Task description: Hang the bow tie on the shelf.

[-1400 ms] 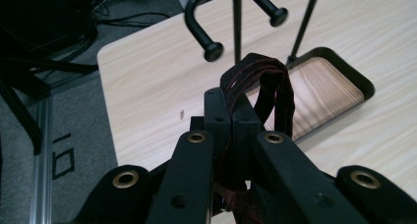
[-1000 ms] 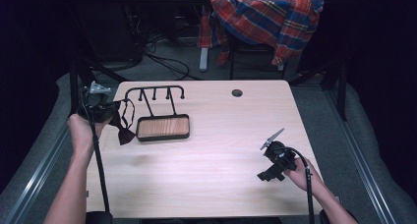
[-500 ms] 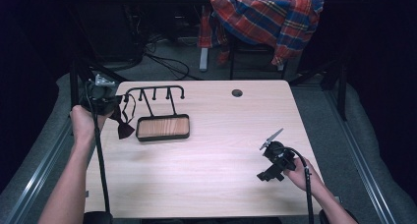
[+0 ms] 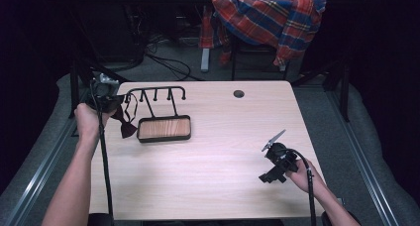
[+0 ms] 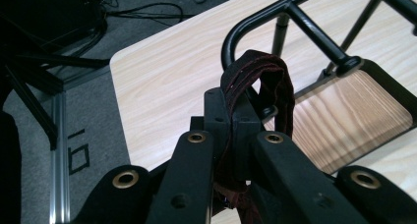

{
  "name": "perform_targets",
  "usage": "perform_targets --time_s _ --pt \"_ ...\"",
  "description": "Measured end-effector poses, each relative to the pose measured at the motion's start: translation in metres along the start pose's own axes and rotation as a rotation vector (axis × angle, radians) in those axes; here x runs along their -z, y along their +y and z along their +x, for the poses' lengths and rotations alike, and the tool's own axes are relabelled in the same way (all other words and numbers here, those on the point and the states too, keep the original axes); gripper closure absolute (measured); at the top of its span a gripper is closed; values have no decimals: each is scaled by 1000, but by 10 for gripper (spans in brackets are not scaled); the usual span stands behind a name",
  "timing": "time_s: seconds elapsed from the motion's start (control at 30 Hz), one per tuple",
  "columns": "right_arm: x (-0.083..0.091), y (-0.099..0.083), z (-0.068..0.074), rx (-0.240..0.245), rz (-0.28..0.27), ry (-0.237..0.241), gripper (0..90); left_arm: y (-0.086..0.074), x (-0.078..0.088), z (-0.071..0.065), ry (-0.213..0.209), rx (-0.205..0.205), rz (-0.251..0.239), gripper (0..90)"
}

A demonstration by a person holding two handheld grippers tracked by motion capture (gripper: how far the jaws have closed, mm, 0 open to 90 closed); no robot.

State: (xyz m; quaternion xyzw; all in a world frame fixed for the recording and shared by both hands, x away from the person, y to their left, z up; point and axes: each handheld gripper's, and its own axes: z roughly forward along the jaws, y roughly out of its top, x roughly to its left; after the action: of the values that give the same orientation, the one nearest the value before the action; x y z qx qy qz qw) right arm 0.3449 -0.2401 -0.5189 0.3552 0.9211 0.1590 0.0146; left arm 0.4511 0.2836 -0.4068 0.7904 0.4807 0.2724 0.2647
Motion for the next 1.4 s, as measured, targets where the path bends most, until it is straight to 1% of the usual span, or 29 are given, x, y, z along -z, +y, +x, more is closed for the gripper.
perform_targets --time_s 0.1,0.13,0.23,0.3,0.37,0.43,0.47,0.57,0.6,0.67,0.7,0.73,0.77,0.83,0.87,0.93,0.97,1.03,1.07,1.13,1.23,1.27,1.33,1.37,1.4 --pt "-2 0 0 -12 -4 -2 160 -1 -2 1 0 2 5 889" --pt "-1 0 0 1 9 1 158 -1 -3 2 5 4 14 889" --pt "0 0 1 1 4 -5 158 -3 -4 4 14 16 8 889" --pt "0 0 2 3 0 -3 158 -5 -5 5 14 21 13 888" --pt "0 1 2 9 7 -10 158 -7 -7 7 16 31 17 888" --pt "0 1 3 7 7 -7 158 -9 -10 7 18 36 16 888" --pt "-1 0 2 -5 -6 -4 158 -10 -12 6 15 37 16 887" --pt "0 0 2 -5 -7 -1 158 -13 -15 5 16 37 21 887" --pt "0 0 1 1 -1 -9 158 -14 -17 5 20 34 26 887" --pt "-1 0 1 -4 -5 6 158 -15 -20 5 24 29 31 887" --pt "-1 0 2 -3 -2 -4 158 -15 -20 5 25 33 25 887" --pt "-2 0 2 -10 -8 3 159 -16 -20 5 24 37 21 887" --pt "-1 1 2 1 5 -2 159 -16 -20 6 24 36 21 886" --pt "-1 1 2 0 8 -11 158 -18 -21 6 15 42 21 886" --pt "-1 1 1 -3 1 -6 157 -18 -22 6 12 47 18 886" --pt "-2 1 0 -15 4 -7 159 -19 -24 5 7 49 16 886" --pt "-2 1 0 -13 13 -14 161 -19 -25 4 7 46 16 886" --pt "-3 0 1 -28 -14 3 154 -19 -28 3 11 42 21 886" --pt "-2 1 0 -14 6 -5 156 -19 -28 3 8 45 21 886" --pt "-3 1 1 -16 6 2 162 -20 -29 2 4 51 17 886" --pt "-1 1 2 -3 11 -1 158 -21 -29 2 1 54 13 884" --pt "-1 1 2 -1 9 -6 158 -21 -29 2 2 59 9 882" --pt "-1 1 3 -18 -7 -1 158 -24 -30 2 -8 65 4 868" --pt "0 1 3 -6 3 -8 157 -25 -31 2 -15 68 6 857" --pt "-2 0 3 -19 -14 -1 158 -26 -32 2 -21 73 13 850"
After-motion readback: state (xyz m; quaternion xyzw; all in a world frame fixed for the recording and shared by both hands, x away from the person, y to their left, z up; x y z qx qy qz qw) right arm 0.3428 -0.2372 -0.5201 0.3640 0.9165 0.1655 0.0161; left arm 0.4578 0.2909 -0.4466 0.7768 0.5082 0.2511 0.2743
